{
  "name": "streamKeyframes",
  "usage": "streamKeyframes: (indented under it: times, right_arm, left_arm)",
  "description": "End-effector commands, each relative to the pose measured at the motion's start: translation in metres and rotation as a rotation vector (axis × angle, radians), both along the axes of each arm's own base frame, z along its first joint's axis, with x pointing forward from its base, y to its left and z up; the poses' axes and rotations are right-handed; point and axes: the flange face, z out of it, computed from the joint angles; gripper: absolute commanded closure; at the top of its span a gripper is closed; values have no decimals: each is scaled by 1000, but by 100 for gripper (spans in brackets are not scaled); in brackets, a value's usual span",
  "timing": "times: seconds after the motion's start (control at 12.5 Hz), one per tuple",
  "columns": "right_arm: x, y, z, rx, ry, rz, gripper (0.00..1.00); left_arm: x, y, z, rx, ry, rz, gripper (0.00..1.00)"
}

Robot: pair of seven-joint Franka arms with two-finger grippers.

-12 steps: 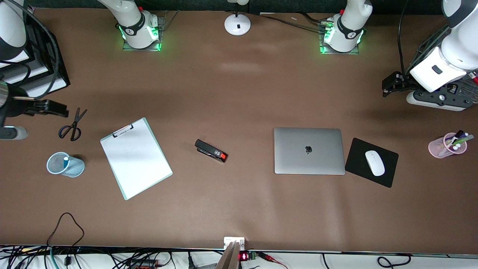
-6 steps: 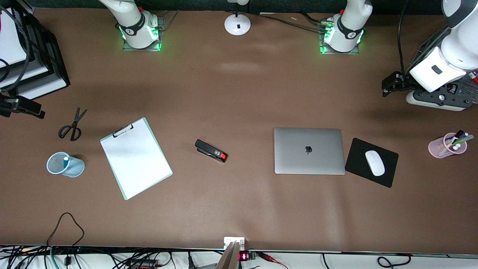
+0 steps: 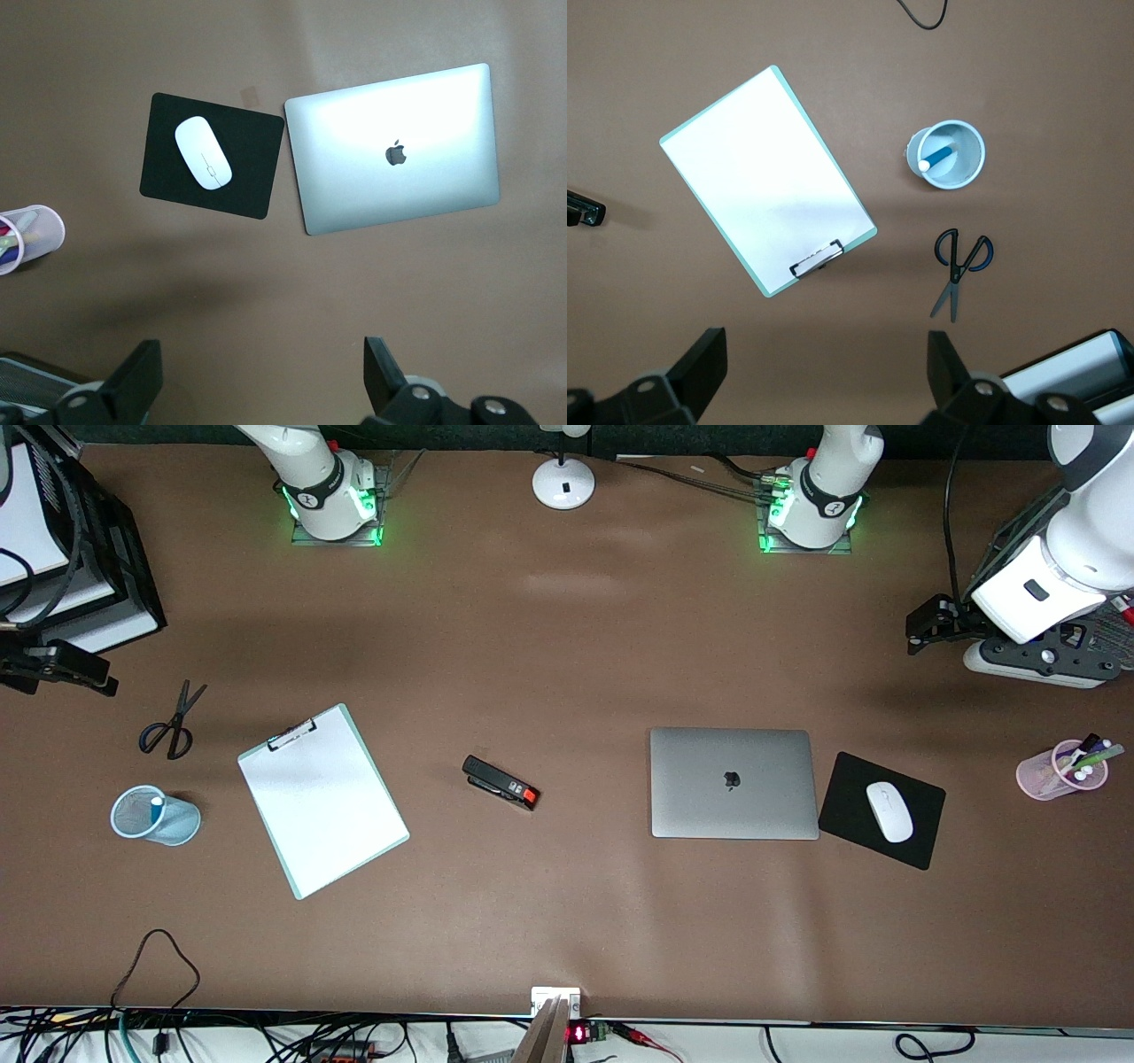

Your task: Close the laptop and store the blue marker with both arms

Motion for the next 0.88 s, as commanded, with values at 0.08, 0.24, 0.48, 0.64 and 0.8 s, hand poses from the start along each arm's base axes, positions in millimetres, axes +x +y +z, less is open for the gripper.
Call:
streamKeyframes:
  times: [0.08, 0.24, 0.48, 0.64, 0.8]
  right_arm:
    - [-31, 0, 10, 17, 1, -12, 0]
    - [-36, 0, 16, 17, 4, -19, 0]
    - [-37, -1, 20, 15, -2, -20, 0]
    - [-39, 0, 23, 15, 11, -46, 0]
    - [-38, 0, 31, 13, -1, -34, 0]
  left_arm:
    - [3, 1, 5, -10, 6, -19, 0]
    - [3, 1, 5, -10, 6, -19, 0]
    - [3, 1, 5, -10, 6, -19, 0]
    - [3, 1, 5, -10, 6, -19, 0]
    - [3, 1, 5, -10, 7, -19, 0]
